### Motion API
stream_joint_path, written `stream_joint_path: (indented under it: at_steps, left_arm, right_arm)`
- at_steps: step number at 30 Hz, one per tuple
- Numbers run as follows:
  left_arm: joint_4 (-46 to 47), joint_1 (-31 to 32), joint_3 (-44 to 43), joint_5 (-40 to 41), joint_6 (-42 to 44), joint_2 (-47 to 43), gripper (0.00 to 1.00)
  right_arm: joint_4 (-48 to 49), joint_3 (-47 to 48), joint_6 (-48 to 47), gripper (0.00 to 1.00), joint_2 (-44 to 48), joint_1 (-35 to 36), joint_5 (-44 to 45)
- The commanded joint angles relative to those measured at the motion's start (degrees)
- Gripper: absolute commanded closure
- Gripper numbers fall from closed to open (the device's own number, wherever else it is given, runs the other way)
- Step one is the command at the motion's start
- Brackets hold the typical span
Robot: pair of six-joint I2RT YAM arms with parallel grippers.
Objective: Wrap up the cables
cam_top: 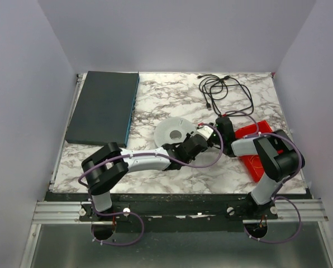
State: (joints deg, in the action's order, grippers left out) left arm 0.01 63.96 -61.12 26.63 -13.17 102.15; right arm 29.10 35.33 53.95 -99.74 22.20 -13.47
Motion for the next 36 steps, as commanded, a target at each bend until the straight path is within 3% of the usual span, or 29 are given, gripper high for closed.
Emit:
stream_joint_path:
  at_steps: [1, 14, 21, 30, 36]
  left_arm:
    - [-14.0, -1.2, 3.1, -18.1, -13.6, 7.9, 0.74]
    - [-15.1, -1.3, 1.0, -18.4, -12.4, 5.3, 0.40]
    - [-18.2, -1.6, -3.2, -17.2, -10.3, -0.3, 0.25]
    - [-20.9, -4.2, -8.5, -18.5, -8.5, -9.7, 0.03]
    - [-22.0, -7.2, -9.7, -22.1, -9.6, -16.1, 0.01]
  right_arm:
    - [-10.4, -1.2, -2.5, 0.84, 2.7, -0.8, 4.2]
    - [-26.2, 3.1, -5.8, 0.54, 15.5, -0.8, 12.3]
    - [-32.7, 6.9, -7.2, 0.44, 20.7, -0.8, 13.2]
    - [-38.8, 11.9, -8.7, 0.22, 25.5, -0.9, 15.3]
    - [-42.7, 15.2, -9.7, 0.14, 28.7, -0.9, 15.5]
